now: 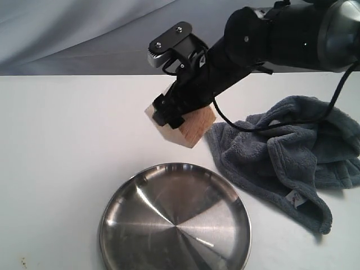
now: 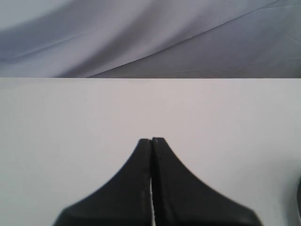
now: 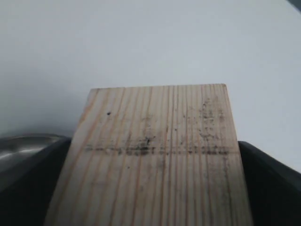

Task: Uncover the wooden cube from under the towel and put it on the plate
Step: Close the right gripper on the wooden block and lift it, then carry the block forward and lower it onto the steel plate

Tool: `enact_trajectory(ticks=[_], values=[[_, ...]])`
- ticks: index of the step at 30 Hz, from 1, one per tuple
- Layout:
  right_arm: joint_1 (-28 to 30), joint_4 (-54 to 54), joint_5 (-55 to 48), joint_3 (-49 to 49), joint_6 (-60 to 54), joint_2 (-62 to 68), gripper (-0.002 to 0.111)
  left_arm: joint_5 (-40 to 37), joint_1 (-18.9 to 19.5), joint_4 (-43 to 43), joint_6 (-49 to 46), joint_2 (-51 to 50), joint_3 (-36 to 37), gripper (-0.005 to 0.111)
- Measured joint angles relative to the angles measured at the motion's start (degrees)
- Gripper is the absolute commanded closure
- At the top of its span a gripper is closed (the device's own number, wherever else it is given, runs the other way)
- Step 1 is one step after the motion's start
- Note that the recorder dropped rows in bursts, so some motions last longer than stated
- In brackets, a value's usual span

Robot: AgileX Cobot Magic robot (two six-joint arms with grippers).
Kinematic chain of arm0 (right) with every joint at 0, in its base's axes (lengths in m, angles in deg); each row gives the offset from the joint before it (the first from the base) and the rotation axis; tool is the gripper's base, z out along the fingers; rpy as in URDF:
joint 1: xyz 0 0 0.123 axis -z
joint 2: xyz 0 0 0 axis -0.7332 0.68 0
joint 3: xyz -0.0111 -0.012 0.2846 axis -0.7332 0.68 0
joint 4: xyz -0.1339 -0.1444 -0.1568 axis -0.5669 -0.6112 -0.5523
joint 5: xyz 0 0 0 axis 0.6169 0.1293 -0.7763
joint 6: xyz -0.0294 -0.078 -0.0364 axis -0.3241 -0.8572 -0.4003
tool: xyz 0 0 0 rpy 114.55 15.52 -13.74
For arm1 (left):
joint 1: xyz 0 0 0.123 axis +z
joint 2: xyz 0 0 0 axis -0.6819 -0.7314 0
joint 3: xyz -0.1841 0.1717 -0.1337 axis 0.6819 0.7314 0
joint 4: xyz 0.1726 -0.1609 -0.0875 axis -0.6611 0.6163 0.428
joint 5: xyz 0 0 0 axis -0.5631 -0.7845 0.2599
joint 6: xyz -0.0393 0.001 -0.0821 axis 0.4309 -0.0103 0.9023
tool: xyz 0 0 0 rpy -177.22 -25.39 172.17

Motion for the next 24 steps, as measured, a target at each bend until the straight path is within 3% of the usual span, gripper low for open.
enact_trajectory(ticks=[3, 5, 12, 18, 24], values=[[0.0, 21.1, -5.8, 0.2, -21.3, 0.0, 0.108, 0.0, 0.0, 0.0, 0.0, 0.0, 0.0, 0.107], [0.0, 26.5, -7.7, 1.2, -27.5, -0.1, 0.108, 0.0, 0.0, 0.0, 0.0, 0.0, 0.0, 0.107], [0.0, 31.6, -8.3, 7.5, -38.6, -0.2, 0.108, 0.0, 0.0, 0.0, 0.0, 0.0, 0.0, 0.107], [0.0, 43.9, -8.3, 14.7, -52.6, -0.2, 0.108, 0.0, 0.0, 0.0, 0.0, 0.0, 0.0, 0.107], [0.0, 46.6, -7.9, 20.1, -57.8, -0.2, 0.108, 0.0, 0.0, 0.0, 0.0, 0.0, 0.0, 0.107]])
